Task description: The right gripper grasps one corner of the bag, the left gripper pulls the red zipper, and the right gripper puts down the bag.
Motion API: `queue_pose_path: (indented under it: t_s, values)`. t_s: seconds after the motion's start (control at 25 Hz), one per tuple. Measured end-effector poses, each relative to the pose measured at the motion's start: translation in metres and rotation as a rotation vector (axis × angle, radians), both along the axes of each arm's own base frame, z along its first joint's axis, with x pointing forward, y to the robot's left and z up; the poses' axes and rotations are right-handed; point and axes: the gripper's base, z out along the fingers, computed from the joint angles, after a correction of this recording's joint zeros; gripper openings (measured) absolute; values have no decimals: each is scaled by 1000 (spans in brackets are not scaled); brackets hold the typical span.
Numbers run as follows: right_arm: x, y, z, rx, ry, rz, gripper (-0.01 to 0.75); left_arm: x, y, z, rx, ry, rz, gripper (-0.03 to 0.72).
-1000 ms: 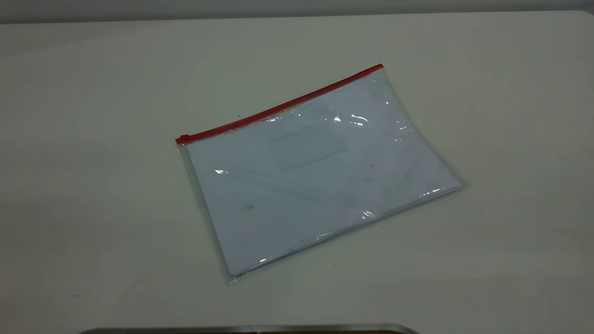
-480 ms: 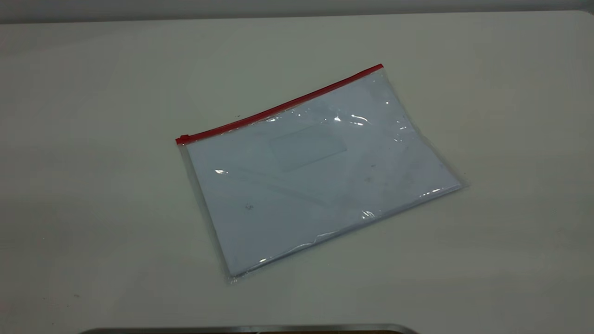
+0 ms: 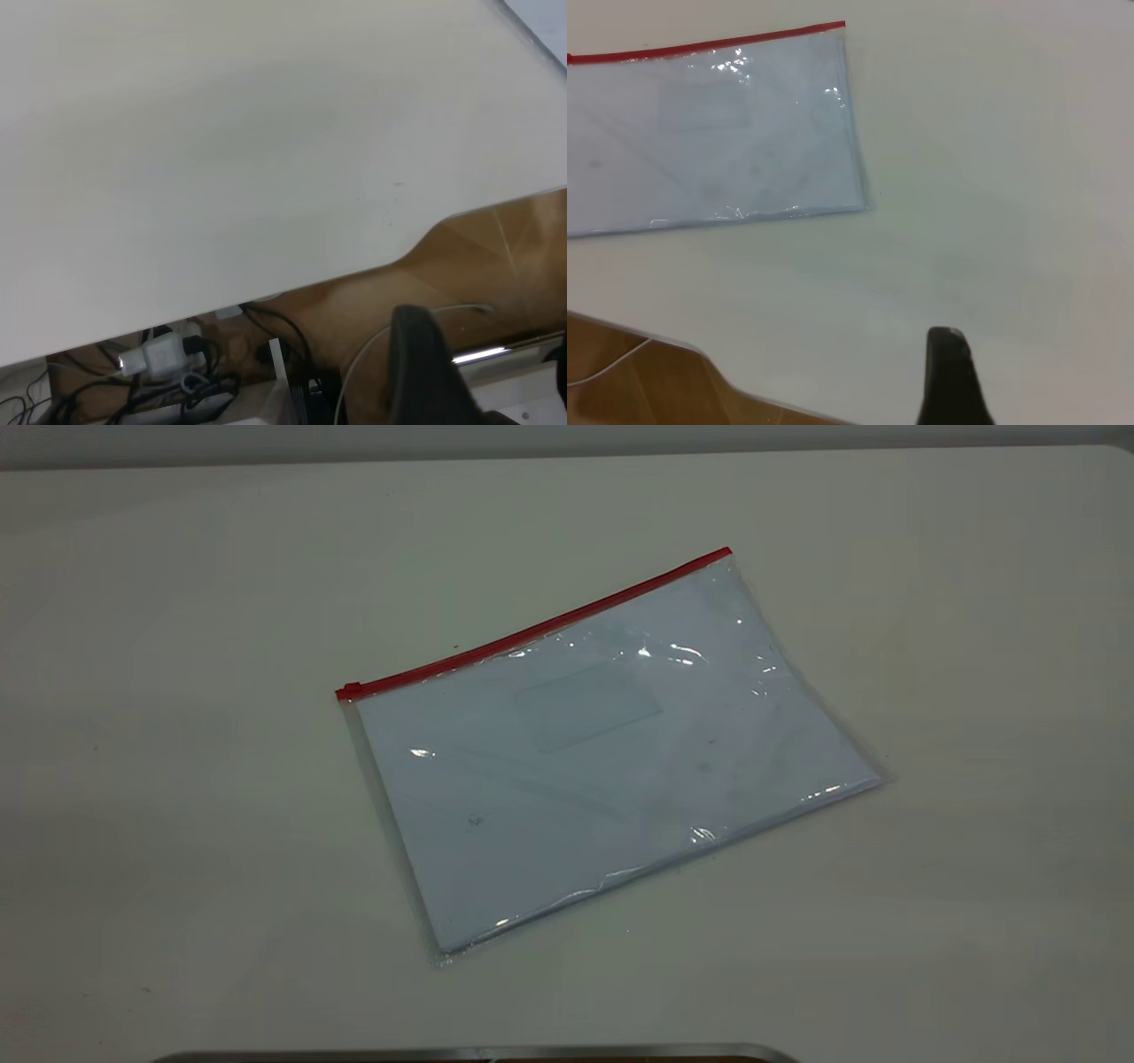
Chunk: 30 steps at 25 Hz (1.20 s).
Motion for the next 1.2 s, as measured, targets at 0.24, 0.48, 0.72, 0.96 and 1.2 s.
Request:
queue_pose_path:
  t_s: [0.24,0.48,0.72,0.96,1.2]
  values:
    - [0,0,0,0,0,0,521,-2,5,1,-6,-18,151,424]
    - [0,0,0,0,0,0,521,-23,5,3,-65,-157,291,424]
    - [0,0,0,0,0,0,521,-42,4,2,-86,-283,294,424]
    - [0,0,0,0,0,0,521,-46,4,1,-89,-310,293,424]
    - [0,0,0,0,0,0,521,-46,4,1,-89,-308,294,424]
